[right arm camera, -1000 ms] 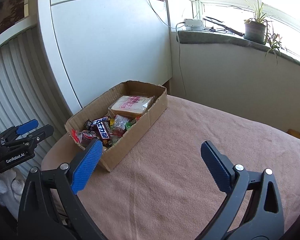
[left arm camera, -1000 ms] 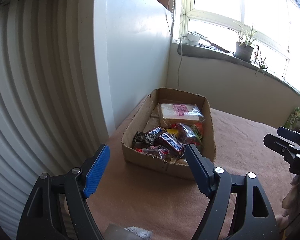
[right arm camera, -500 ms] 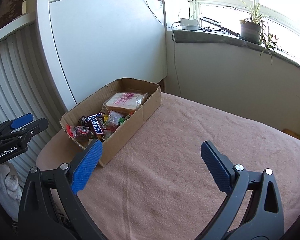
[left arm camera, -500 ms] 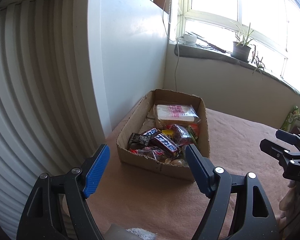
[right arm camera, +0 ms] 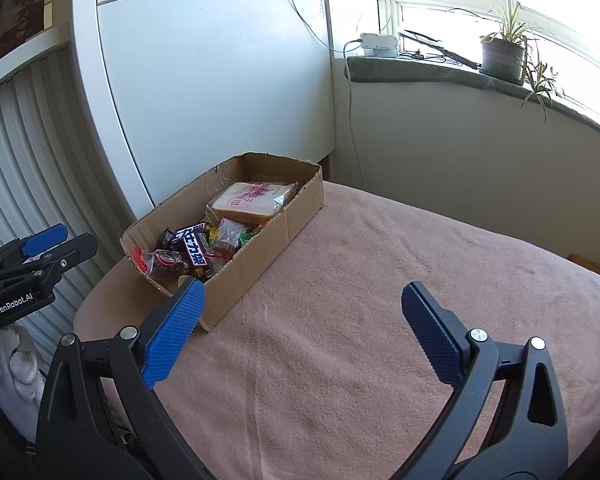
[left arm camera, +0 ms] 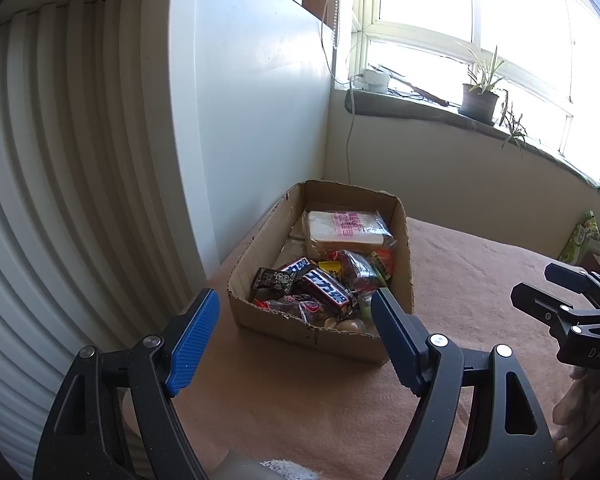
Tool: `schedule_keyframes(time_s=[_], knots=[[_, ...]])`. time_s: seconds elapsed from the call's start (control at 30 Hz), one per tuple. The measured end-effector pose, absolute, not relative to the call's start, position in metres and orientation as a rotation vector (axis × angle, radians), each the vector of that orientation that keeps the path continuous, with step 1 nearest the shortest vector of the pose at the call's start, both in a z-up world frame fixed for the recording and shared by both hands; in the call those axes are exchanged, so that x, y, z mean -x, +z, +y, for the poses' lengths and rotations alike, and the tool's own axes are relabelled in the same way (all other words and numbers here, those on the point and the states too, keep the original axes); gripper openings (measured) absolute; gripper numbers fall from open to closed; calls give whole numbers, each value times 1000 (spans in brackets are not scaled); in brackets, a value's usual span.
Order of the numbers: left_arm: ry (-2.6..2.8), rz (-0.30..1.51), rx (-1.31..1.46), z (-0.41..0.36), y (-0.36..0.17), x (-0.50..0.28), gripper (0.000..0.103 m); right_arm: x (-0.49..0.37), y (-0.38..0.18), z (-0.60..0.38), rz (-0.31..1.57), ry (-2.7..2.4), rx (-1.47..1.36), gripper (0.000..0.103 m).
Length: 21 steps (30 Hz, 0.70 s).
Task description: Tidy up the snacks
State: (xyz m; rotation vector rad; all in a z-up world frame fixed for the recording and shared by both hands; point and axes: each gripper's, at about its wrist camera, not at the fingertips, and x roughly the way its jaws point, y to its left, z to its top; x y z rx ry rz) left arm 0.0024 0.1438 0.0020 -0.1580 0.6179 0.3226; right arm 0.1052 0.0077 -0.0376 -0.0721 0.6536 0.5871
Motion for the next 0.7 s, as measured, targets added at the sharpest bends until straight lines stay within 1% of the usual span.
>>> schedule_keyframes(time_s=[0.7], knots=[[318,628,153,141,0,-4,78,-104,-42,7,667,587,64,101]])
